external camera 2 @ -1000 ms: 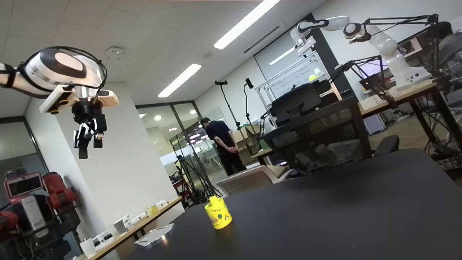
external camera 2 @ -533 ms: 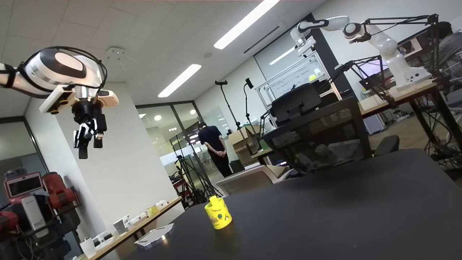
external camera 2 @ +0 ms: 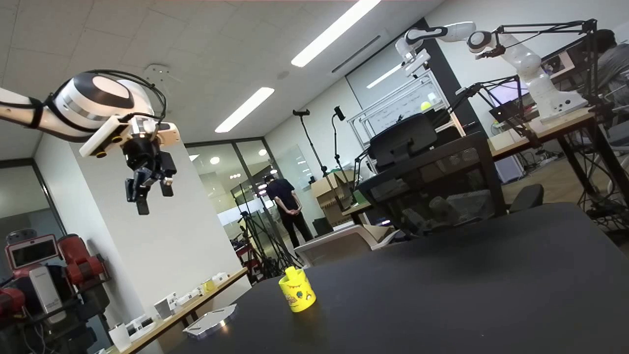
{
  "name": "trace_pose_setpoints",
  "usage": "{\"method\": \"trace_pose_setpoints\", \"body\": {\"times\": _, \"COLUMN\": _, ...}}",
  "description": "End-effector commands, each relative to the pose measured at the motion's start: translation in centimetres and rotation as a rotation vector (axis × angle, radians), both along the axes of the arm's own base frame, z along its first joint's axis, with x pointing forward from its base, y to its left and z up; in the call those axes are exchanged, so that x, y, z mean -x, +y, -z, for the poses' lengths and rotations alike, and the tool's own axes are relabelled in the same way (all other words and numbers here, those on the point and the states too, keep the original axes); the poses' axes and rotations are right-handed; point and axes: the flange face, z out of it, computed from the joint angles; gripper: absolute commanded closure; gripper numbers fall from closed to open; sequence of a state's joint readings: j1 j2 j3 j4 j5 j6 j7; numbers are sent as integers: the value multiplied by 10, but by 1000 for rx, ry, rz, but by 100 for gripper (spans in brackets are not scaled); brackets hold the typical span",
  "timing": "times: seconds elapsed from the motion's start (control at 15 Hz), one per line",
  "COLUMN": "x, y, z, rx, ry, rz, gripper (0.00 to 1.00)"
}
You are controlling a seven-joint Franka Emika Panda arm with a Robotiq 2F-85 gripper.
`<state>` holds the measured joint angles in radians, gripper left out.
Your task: Pick up the glue stick from the yellow cup and put it on the silver object.
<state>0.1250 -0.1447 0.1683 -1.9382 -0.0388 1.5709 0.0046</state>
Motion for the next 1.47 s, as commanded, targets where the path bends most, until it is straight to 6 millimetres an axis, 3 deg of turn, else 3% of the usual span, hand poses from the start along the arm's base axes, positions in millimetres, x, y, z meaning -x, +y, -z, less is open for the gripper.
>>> {"method": "trace_pose_setpoints", "body": {"times": 0.0, "x": -43, "y": -24, "z": 13, "rx": -14, "ry": -41, "rz": -39, "gripper": 0}}
{"method": "trace_pose_setpoints", "body": {"times": 0.4, "x": -131, "y": -66, "z": 53, "rx": -91, "ry": -165, "rz": -40, "gripper": 0}}
{"method": "trace_pose_setpoints", "body": {"times": 0.67, "x": -189, "y": -77, "z": 81, "rx": -114, "ry": -193, "rz": -37, "gripper": 0}}
{"method": "trace_pose_setpoints", "body": {"times": 1.07, "x": -239, "y": -35, "z": 129, "rx": -130, "ry": -177, "rz": -90, "gripper": 0}}
{"method": "trace_pose_setpoints", "body": {"times": 1.27, "x": -249, "y": -10, "z": 152, "rx": -110, "ry": -177, "rz": -75, "gripper": 0}}
{"method": "trace_pose_setpoints", "body": {"times": 1.33, "x": -237, "y": -19, "z": 150, "rx": -128, "ry": -173, "rz": -105, "gripper": 0}}
{"method": "trace_pose_setpoints", "body": {"times": 1.4, "x": -240, "y": -12, "z": 156, "rx": -127, "ry": -171, "rz": -105, "gripper": 0}}
